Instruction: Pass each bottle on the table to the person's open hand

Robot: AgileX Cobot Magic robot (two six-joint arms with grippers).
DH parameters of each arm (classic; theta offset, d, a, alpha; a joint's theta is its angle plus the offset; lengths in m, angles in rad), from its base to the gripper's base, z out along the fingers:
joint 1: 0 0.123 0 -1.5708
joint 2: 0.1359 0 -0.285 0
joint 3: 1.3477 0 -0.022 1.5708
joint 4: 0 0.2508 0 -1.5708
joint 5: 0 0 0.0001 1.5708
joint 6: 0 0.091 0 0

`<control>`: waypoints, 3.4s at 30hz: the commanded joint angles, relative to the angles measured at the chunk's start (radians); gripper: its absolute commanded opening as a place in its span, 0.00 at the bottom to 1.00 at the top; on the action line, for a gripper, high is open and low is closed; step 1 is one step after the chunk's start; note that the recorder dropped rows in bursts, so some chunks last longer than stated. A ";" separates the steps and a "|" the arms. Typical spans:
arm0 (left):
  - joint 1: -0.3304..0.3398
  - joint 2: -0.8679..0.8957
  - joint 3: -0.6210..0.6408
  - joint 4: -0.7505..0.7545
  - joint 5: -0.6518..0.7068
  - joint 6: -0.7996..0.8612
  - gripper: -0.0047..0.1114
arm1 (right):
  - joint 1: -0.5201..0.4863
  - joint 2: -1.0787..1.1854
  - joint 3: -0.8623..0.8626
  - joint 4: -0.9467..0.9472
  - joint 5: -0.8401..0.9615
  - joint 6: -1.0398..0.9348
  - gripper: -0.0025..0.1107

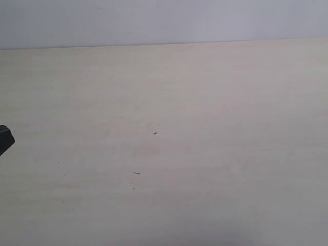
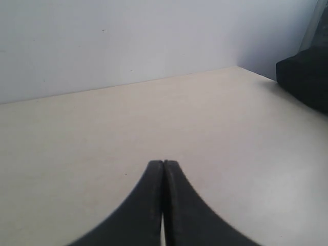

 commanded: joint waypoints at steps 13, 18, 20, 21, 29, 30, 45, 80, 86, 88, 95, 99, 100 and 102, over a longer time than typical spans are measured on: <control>0.003 -0.008 0.003 -0.004 -0.001 0.002 0.04 | -0.005 -0.006 0.005 -0.051 0.014 0.160 0.02; 0.003 -0.008 0.003 -0.004 -0.001 0.002 0.04 | -0.005 -0.006 0.005 -0.051 0.014 0.160 0.02; 0.003 -0.008 0.003 -0.004 -0.001 0.002 0.04 | -0.005 -0.006 0.005 -0.051 0.014 0.160 0.02; 0.003 -0.008 0.003 -0.004 -0.001 0.002 0.04 | -0.005 -0.006 0.005 -0.051 0.014 0.160 0.02; 0.005 -0.008 0.003 -0.004 -0.001 0.001 0.04 | -0.005 -0.006 0.005 -0.051 0.014 0.160 0.02; 0.013 -0.008 0.003 -0.004 -0.001 0.001 0.04 | -0.005 -0.006 0.005 -0.051 0.014 0.160 0.02; 0.403 -0.221 0.003 0.005 0.009 0.004 0.04 | -0.005 -0.006 0.005 -0.051 0.014 0.160 0.02; 0.521 -0.417 0.005 0.050 0.476 -0.006 0.04 | -0.005 -0.006 0.005 -0.055 0.005 0.160 0.02; 0.521 -0.417 0.071 0.048 0.457 -0.027 0.04 | -0.005 -0.006 0.005 -0.055 0.005 0.160 0.02; 0.521 -0.417 0.085 0.048 0.442 -0.027 0.04 | -0.005 -0.006 0.005 -0.053 0.004 0.160 0.02; 0.521 -0.417 0.085 0.050 0.472 -0.024 0.04 | -0.005 -0.006 0.005 -0.053 0.004 0.160 0.02; 0.521 -0.417 0.085 0.050 0.472 -0.024 0.04 | -0.005 -0.006 0.005 -0.053 0.004 0.160 0.02; 0.521 -0.417 0.085 0.050 0.472 -0.024 0.04 | -0.005 -0.006 0.005 -0.051 0.004 0.160 0.02; 0.521 -0.417 0.085 0.050 0.472 -0.024 0.04 | -0.005 -0.006 0.005 -0.051 0.004 0.160 0.02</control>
